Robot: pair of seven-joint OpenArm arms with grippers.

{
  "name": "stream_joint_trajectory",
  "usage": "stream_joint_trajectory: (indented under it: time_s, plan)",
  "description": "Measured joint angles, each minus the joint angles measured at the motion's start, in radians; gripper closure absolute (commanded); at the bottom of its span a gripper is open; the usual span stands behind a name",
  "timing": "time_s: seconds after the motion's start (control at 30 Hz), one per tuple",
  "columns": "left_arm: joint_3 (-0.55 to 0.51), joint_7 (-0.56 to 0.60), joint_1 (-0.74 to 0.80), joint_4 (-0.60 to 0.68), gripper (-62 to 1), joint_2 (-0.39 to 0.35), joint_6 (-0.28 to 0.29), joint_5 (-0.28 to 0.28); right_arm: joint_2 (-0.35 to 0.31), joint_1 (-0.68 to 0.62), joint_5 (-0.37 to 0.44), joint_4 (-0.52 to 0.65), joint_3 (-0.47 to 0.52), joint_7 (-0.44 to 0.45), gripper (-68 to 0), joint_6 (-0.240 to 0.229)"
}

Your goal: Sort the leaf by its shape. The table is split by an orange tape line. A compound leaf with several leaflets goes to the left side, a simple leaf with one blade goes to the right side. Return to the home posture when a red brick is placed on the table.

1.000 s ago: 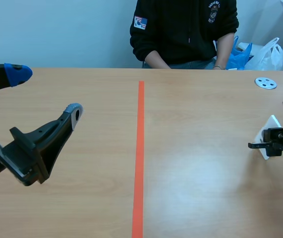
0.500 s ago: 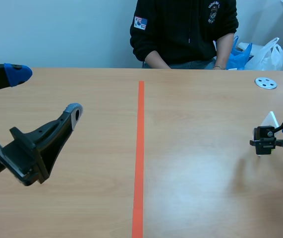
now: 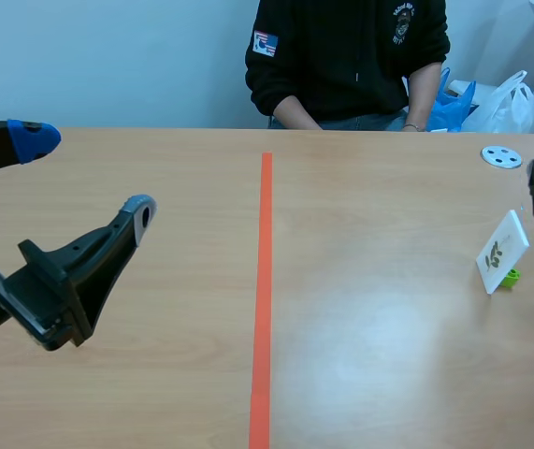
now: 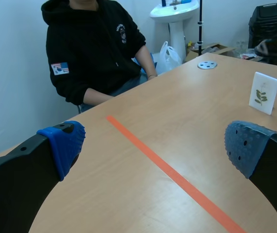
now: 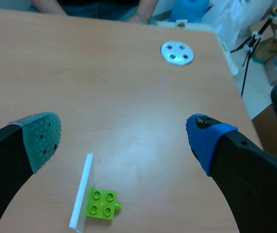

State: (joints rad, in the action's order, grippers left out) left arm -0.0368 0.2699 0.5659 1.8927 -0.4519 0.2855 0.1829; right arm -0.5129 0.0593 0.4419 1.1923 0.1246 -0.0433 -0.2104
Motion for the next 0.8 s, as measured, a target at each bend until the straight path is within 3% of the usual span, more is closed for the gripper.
stream_joint_trajectory:
  time_s: [0.27,0.47,0.8]
  plan:
    - [0.0,0.0,0.0,0.0,-61.8,0.0,0.0,0.0,-0.023,-0.258,0.005,0.36,0.178,-0.048,-52.8,-0.01]
    - [0.0,0.0,0.0,0.0,-61.7,0.0,0.0,0.0,-0.022,-0.48,0.05,0.66,0.28,-0.076,-52.8,-0.053]
    - [0.0,0.0,0.0,0.0,-61.8,0.0,0.0,0.0,-0.008,-0.602,0.053,0.964,0.325,-0.135,-52.8,-0.053]
